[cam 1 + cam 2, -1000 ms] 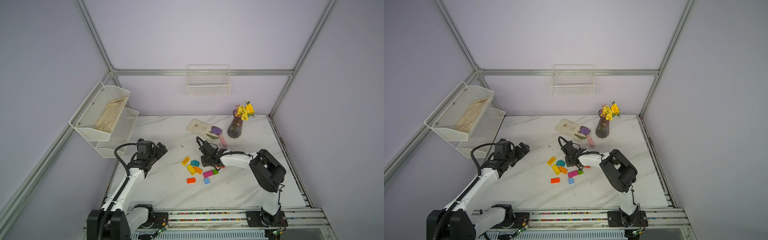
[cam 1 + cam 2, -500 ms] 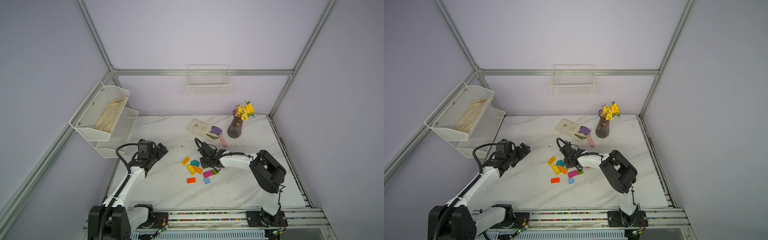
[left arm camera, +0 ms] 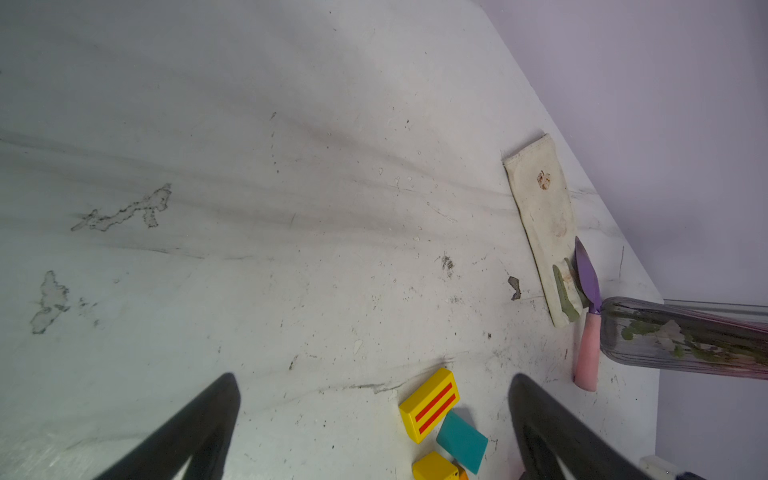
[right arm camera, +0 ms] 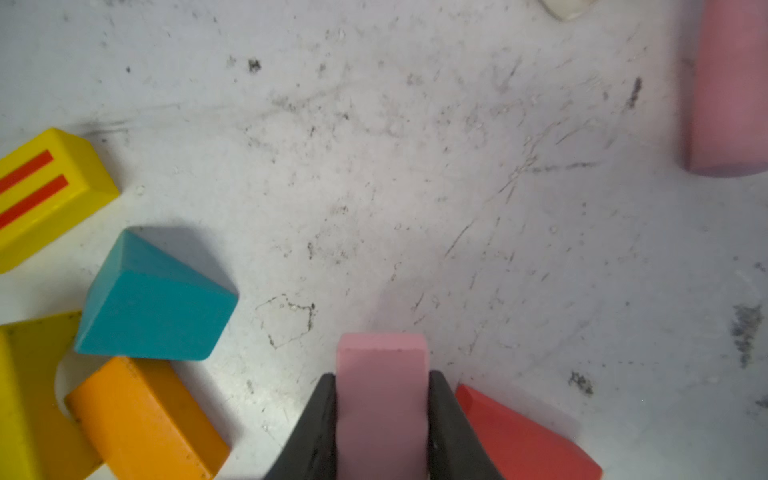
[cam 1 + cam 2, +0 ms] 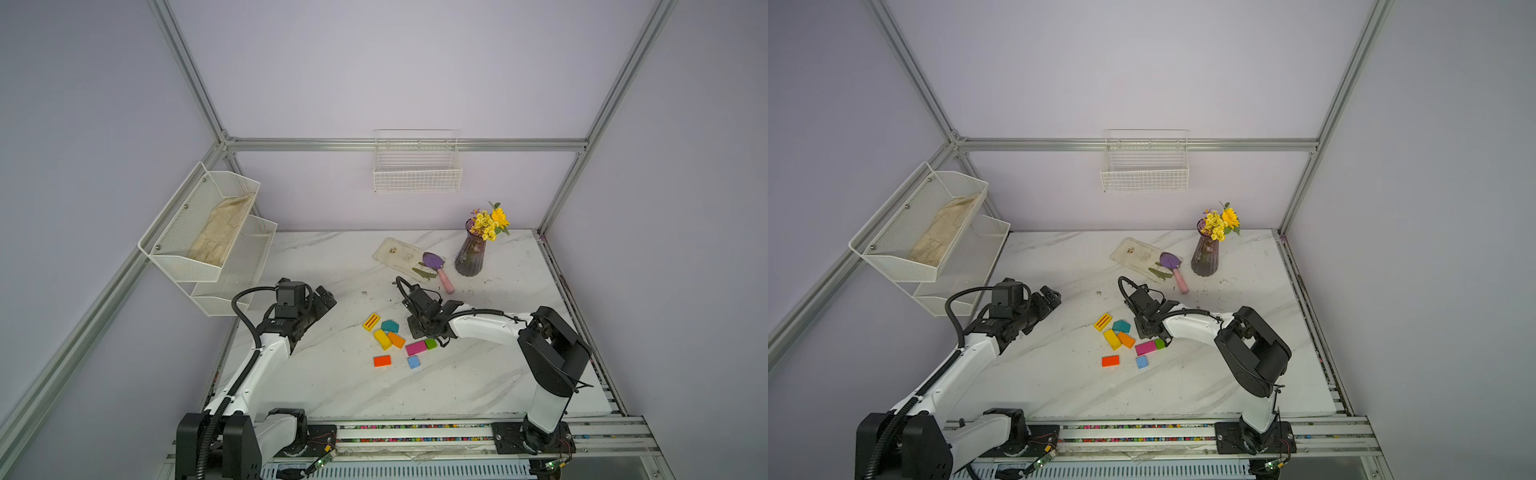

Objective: Build the wood block tower

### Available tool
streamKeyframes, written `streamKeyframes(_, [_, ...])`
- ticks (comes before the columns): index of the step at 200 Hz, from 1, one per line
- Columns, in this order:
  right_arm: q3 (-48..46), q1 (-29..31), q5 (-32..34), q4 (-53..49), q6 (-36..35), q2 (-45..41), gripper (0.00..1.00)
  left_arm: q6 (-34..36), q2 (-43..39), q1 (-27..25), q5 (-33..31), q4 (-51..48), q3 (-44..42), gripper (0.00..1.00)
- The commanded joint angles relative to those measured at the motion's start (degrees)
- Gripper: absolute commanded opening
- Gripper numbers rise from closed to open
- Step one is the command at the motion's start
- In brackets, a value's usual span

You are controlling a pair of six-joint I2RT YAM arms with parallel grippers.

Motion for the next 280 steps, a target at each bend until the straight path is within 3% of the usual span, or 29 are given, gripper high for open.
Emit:
streamKeyframes(1, [2.4, -1.1, 4.4, -1.6, 1.9, -1.0, 0.0, 1.2, 0.2, 0.3, -0.8, 1.4, 5.3, 1.0])
streamKeyframes(77, [24.2, -5.5, 4.5, -9.1, 2.7, 14.8, 0.0, 3.3, 3.9, 0.1, 4.9, 3.9, 6.7, 1.0])
streamKeyframes(108, [25.8, -8.4, 5.2, -8.3, 1.9, 19.1, 0.0, 3.2, 5.8, -0.2, 6.1, 3.9, 7.5, 1.0])
streamKeyframes(174, [24.0, -10.6, -0.1, -7.2, 2.6, 21.1, 0.0, 2.7, 4.8, -0.5, 7.5, 3.9, 7.9, 1.0])
streamKeyframes(231, [21.7, -11.2, -1.6, -7.1, 3.9, 18.9, 0.12, 2.6, 4.0, -0.6, 6.6, 4.0, 7.7, 1.0])
streamKeyframes(280, [19.2, -11.2, -2.3, -6.7, 5.7, 17.1, 0.17, 2.7, 5.1, -0.6, 7.0, 3.9, 8.0, 1.0])
